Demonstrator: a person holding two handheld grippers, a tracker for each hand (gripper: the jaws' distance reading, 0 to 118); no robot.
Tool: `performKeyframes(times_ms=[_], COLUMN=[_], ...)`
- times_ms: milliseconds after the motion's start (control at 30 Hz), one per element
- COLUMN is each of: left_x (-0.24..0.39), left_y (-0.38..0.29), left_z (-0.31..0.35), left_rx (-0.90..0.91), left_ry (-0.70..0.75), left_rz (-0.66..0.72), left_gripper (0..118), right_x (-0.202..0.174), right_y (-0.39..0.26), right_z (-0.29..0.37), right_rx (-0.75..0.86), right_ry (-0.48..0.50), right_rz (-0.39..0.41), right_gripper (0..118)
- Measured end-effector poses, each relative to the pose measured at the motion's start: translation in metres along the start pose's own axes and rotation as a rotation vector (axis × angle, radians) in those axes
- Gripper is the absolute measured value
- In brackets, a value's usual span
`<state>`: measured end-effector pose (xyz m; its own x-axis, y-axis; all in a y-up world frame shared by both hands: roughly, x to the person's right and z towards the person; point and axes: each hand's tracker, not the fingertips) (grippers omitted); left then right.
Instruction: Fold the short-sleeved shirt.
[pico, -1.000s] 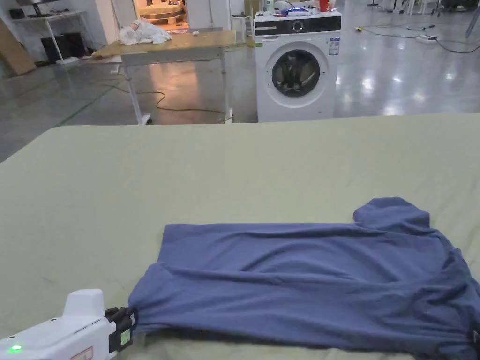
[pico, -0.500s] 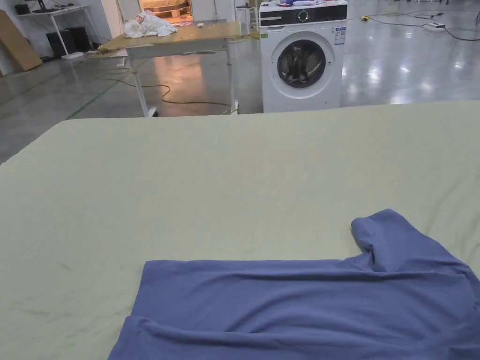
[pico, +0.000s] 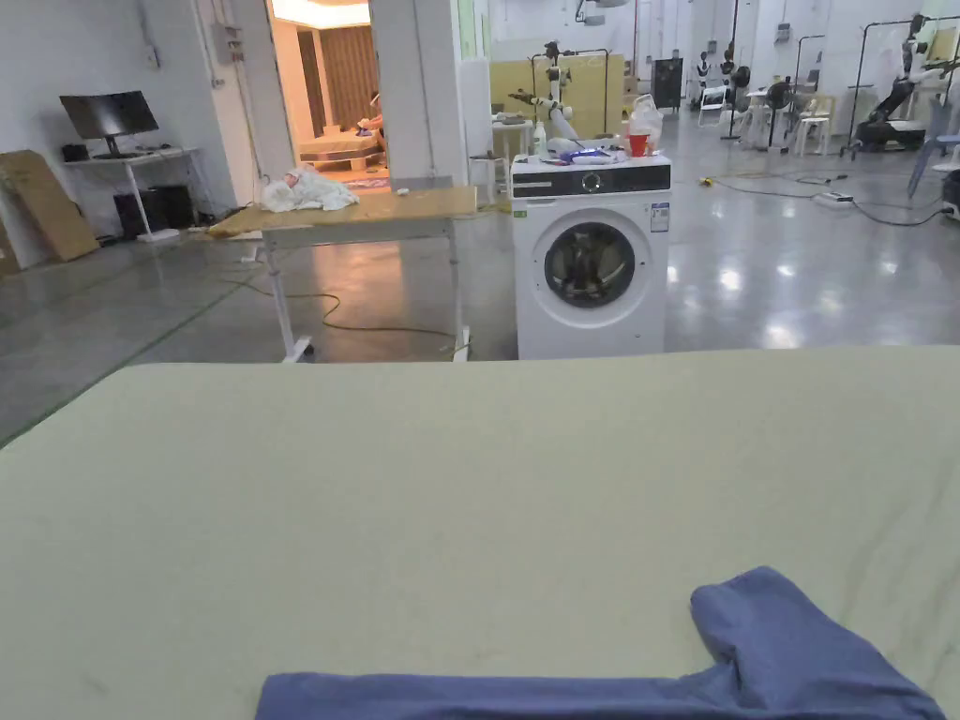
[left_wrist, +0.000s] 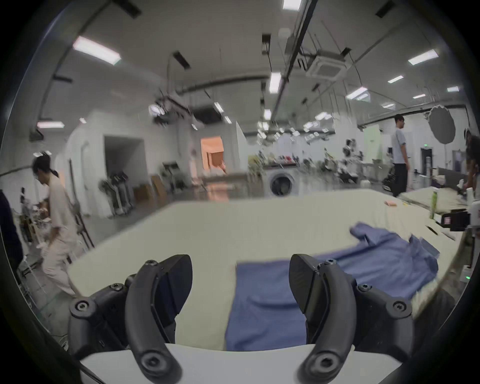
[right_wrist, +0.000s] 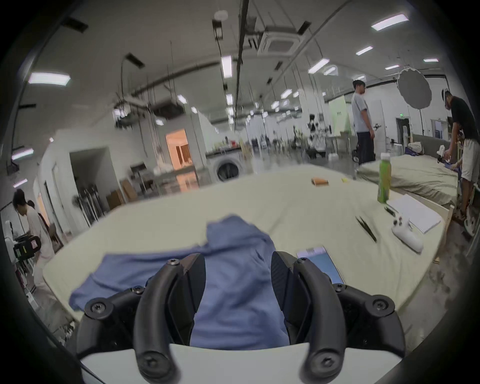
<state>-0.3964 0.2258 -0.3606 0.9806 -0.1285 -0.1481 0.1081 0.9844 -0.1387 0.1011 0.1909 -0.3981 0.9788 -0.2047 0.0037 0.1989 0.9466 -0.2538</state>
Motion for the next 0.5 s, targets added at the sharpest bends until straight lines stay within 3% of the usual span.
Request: performKeyframes(times_ms=[100, 233, 300, 400, 433, 500], left_x=[0.012, 0.015, 0.016, 0.021, 0.022, 0.022], left_y=[0.015, 0.028, 0.033, 0.039, 0.039, 0.043], left_z=[0.008, 0.018, 0.023, 0.031, 0.032, 0.033], left_rx=[0.059, 0.072, 0.063, 0.079, 0.089, 0.098], left_ry=[0.057, -0.102, -0.145, -0.158, -0.16, -0.172], left_rz=[0.05, 0.059, 0.063, 0.066, 0.063, 0.057], left_gripper=[81, 72, 41, 25, 12, 4], right_x=[-0.016, -0.035, -0.042, -0.047, -0.049, -0.054], right_y=[0.014, 0.028, 0.031, 0.03, 0.03, 0.032], right_z=[0.006, 0.015, 0.02, 0.024, 0.025, 0.027], right_rx=[0.068, 0.107, 0.114, 0.121, 0.124, 0.121], right_ry=[0.048, 0.076, 0.07, 0.081, 0.083, 0.112], right_rz=[0.037, 0.138, 0.163, 0.173, 0.176, 0.203], right_gripper=[56, 51, 33, 17, 4, 3])
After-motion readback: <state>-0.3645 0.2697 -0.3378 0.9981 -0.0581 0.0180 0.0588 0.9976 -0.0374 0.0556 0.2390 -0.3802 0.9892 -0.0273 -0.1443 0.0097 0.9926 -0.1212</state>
